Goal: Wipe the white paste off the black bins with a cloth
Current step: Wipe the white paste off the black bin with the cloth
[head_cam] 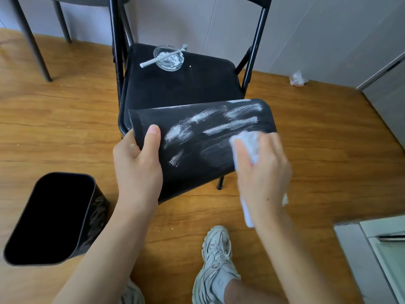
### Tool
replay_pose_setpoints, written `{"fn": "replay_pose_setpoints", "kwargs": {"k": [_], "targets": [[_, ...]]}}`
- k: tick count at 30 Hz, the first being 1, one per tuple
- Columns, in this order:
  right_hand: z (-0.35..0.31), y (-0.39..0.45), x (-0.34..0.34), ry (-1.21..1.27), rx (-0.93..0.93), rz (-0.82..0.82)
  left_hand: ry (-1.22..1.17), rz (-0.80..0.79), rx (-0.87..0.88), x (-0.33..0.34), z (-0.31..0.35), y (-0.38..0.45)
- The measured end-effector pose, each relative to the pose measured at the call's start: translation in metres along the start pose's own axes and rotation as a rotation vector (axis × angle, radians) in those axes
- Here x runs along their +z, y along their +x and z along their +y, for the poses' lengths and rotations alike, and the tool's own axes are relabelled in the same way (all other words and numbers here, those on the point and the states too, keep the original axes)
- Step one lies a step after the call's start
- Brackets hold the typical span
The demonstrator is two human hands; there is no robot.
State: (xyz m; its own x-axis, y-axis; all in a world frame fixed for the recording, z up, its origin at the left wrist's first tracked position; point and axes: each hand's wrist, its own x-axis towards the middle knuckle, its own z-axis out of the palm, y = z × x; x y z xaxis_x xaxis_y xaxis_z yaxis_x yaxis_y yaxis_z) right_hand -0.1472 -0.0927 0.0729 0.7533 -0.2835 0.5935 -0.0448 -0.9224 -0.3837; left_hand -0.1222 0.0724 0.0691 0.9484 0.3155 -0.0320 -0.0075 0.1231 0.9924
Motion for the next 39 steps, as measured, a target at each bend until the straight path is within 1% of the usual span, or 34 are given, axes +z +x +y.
{"fn": "replay_pose_setpoints", "kwargs": {"k": [4,6,8,11,13,15,16,18,23,26,28,31,34,36,39], "targets": [[-0.049,-0.036,0.008,0.125,-0.248,-0.128,0.008,-0.013,0.002,-0.004,-0.001,0.003],[-0.051,-0.034,0.009,0.107,-0.289,-0.141,-0.002,-0.032,-0.001,-0.007,-0.002,0.004],[-0.032,-0.018,0.007,0.062,-0.232,-0.102,-0.007,-0.038,-0.001,-0.008,-0.003,0.003],[0.014,0.013,0.0,-0.041,-0.002,0.013,0.0,-0.033,-0.004,-0.006,-0.005,0.002],[0.036,0.025,-0.003,-0.08,0.123,0.037,-0.013,-0.032,-0.01,-0.004,-0.004,0.003],[0.041,0.028,-0.001,-0.083,0.171,0.046,-0.019,-0.021,-0.009,-0.002,-0.003,0.004],[0.035,0.026,0.0,-0.077,0.167,0.045,-0.02,-0.015,-0.008,-0.001,-0.002,0.004],[0.011,0.017,0.003,-0.043,0.081,0.025,-0.032,-0.015,-0.016,0.0,-0.002,0.004],[-0.066,-0.023,0.015,0.114,-0.262,-0.116,-0.029,-0.04,-0.005,-0.005,-0.002,0.003],[-0.071,-0.028,0.015,0.125,-0.321,-0.144,-0.03,-0.079,-0.013,-0.009,-0.001,0.002],[-0.052,-0.015,0.013,0.093,-0.264,-0.102,-0.045,-0.073,-0.036,-0.009,-0.002,0.002],[-0.006,0.019,0.007,-0.049,-0.045,0.013,-0.047,-0.064,-0.044,-0.008,-0.001,0.002],[0.034,0.037,0.001,-0.131,0.118,0.043,-0.058,-0.053,-0.044,-0.006,-0.001,0.002],[0.04,0.037,0.002,-0.145,0.157,0.047,-0.068,-0.043,-0.055,-0.005,0.0,0.003],[0.024,0.027,0.005,-0.145,0.101,0.038,-0.102,-0.038,-0.084,-0.002,0.001,0.002]]}}
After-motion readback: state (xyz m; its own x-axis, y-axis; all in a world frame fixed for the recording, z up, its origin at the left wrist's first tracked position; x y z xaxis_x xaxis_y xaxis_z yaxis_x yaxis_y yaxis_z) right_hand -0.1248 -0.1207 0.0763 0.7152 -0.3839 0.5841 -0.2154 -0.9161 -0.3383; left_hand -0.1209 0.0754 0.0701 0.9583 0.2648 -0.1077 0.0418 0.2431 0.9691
